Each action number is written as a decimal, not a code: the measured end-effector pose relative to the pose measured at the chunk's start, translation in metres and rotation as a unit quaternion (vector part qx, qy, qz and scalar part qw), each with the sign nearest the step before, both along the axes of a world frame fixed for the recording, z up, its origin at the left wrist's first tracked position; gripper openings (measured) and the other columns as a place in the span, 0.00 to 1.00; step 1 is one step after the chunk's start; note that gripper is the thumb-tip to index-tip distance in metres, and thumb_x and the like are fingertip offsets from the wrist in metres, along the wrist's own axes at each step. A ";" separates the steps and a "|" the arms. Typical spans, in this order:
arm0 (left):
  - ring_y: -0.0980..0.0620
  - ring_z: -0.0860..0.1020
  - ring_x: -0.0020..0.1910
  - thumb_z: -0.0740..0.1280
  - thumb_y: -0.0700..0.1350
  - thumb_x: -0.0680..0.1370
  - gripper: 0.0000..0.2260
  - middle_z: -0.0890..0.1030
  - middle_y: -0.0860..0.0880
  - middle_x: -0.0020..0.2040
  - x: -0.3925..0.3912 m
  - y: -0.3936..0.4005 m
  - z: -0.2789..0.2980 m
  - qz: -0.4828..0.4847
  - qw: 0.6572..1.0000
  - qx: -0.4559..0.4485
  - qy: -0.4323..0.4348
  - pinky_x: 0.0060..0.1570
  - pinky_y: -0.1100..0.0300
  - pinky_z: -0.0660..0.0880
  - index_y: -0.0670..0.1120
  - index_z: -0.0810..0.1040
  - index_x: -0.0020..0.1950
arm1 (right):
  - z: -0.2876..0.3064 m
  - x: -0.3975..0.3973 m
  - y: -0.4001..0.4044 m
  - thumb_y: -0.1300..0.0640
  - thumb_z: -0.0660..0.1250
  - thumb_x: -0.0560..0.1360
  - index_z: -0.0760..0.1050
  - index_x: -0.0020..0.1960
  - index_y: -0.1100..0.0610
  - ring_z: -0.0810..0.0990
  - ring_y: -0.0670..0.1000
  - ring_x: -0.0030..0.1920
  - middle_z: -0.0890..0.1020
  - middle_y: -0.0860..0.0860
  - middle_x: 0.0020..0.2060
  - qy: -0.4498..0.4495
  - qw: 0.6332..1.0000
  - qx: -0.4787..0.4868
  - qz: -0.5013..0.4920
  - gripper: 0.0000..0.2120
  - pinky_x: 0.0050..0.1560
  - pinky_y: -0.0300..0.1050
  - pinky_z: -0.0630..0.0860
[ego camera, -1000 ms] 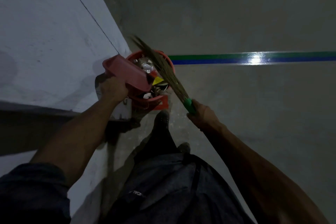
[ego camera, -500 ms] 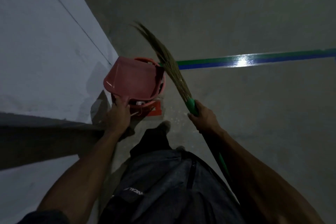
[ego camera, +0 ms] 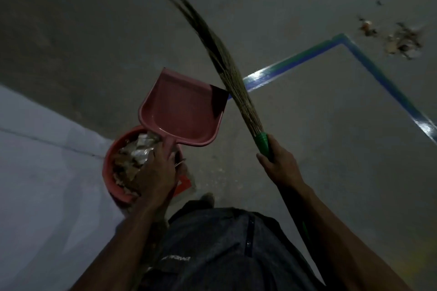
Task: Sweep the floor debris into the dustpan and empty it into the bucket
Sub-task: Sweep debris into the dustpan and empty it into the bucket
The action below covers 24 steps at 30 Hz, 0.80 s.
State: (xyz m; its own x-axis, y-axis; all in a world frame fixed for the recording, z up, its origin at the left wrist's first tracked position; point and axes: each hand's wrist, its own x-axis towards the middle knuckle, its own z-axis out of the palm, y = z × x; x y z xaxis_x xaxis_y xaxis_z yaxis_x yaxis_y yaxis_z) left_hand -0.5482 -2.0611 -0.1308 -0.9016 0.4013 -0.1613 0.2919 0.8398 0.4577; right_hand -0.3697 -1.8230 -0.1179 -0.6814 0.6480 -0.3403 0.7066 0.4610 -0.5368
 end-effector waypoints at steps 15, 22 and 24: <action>0.38 0.77 0.43 0.63 0.49 0.80 0.16 0.78 0.40 0.50 -0.014 0.290 0.006 -0.242 0.969 -0.023 0.047 0.37 0.49 0.71 0.42 0.72 0.64 | -0.014 0.097 0.194 0.49 0.67 0.78 0.57 0.79 0.51 0.78 0.60 0.59 0.78 0.59 0.64 0.011 0.964 0.032 -0.262 0.33 0.54 0.48 0.72; 0.37 0.77 0.46 0.62 0.49 0.80 0.15 0.78 0.39 0.52 0.020 0.464 0.017 -0.266 0.962 -0.027 0.048 0.41 0.47 0.72 0.41 0.72 0.63 | -0.011 0.131 0.345 0.48 0.65 0.79 0.55 0.80 0.51 0.76 0.59 0.63 0.74 0.58 0.68 0.005 0.952 0.000 -0.307 0.34 0.60 0.50 0.72; 0.37 0.77 0.45 0.63 0.48 0.80 0.14 0.78 0.39 0.51 0.025 0.508 0.024 -0.277 0.959 -0.012 0.057 0.38 0.49 0.70 0.40 0.73 0.61 | -0.004 0.138 0.383 0.48 0.65 0.79 0.54 0.80 0.51 0.75 0.59 0.64 0.74 0.58 0.68 0.003 0.949 0.003 -0.316 0.34 0.60 0.49 0.72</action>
